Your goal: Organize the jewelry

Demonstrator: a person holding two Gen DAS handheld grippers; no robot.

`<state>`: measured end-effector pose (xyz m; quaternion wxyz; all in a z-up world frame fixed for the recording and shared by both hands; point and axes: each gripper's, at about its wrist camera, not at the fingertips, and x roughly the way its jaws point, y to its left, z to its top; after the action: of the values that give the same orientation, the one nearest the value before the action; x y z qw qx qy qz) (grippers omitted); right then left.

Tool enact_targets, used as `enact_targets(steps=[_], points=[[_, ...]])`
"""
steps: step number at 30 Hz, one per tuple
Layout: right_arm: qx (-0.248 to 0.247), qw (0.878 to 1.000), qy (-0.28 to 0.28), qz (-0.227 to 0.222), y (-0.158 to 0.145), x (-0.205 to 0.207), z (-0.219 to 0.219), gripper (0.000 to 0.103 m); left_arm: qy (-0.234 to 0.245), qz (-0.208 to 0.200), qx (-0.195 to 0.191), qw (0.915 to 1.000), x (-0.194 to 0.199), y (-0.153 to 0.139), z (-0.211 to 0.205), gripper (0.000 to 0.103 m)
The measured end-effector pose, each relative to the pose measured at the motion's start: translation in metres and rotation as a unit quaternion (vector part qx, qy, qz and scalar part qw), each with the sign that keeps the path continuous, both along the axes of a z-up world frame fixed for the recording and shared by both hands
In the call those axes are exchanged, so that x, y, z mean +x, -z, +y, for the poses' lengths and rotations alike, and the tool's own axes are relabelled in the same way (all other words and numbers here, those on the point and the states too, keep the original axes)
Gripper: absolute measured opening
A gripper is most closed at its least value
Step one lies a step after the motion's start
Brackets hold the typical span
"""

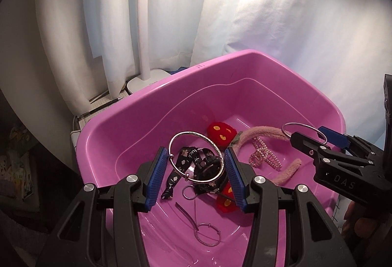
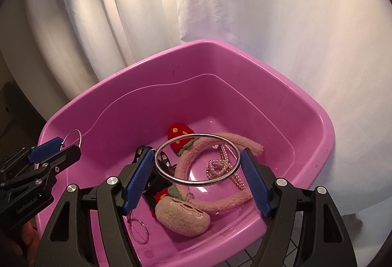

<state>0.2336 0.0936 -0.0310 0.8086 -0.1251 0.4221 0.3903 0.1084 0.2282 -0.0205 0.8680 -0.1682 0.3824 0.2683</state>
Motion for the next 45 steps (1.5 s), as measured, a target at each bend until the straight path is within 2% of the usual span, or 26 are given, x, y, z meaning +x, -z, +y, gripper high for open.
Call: enact_targets(steps=[8,9,10,12,15,22,32,45], points=[[-0.016,1.0,0.005,-0.003,0.001,0.002,0.005,0.071,-0.009,0.006,-0.011,0.9999,0.0,0.003,0.003,0.049],[-0.015,1.0,0.005,-0.002,0.0,0.002,0.005,0.071,-0.011,0.005,-0.01,0.9999,-0.001,0.003,0.004,0.053],[-0.014,1.0,0.007,-0.003,0.0,0.002,0.005,0.071,-0.013,0.005,-0.009,0.9999,-0.001,0.002,0.004,0.064],[-0.018,1.0,0.01,-0.004,0.0,0.002,0.005,0.071,-0.018,-0.002,-0.01,0.9998,-0.003,-0.001,0.005,0.075],[-0.024,1.0,0.01,-0.004,0.0,0.003,0.006,0.071,-0.021,-0.003,-0.002,0.9998,-0.005,-0.004,0.005,0.082],[-0.026,1.0,0.011,-0.007,0.0,0.001,0.006,0.071,-0.028,0.005,-0.012,0.9995,-0.004,-0.003,0.009,0.085],[-0.024,1.0,0.012,-0.01,-0.002,0.0,0.005,0.071,-0.055,0.017,0.003,0.9984,-0.006,-0.004,0.013,0.087],[-0.027,0.999,0.013,-0.012,-0.001,0.0,0.005,0.071,-0.063,0.03,0.013,0.9975,-0.006,-0.005,0.014,0.087]])
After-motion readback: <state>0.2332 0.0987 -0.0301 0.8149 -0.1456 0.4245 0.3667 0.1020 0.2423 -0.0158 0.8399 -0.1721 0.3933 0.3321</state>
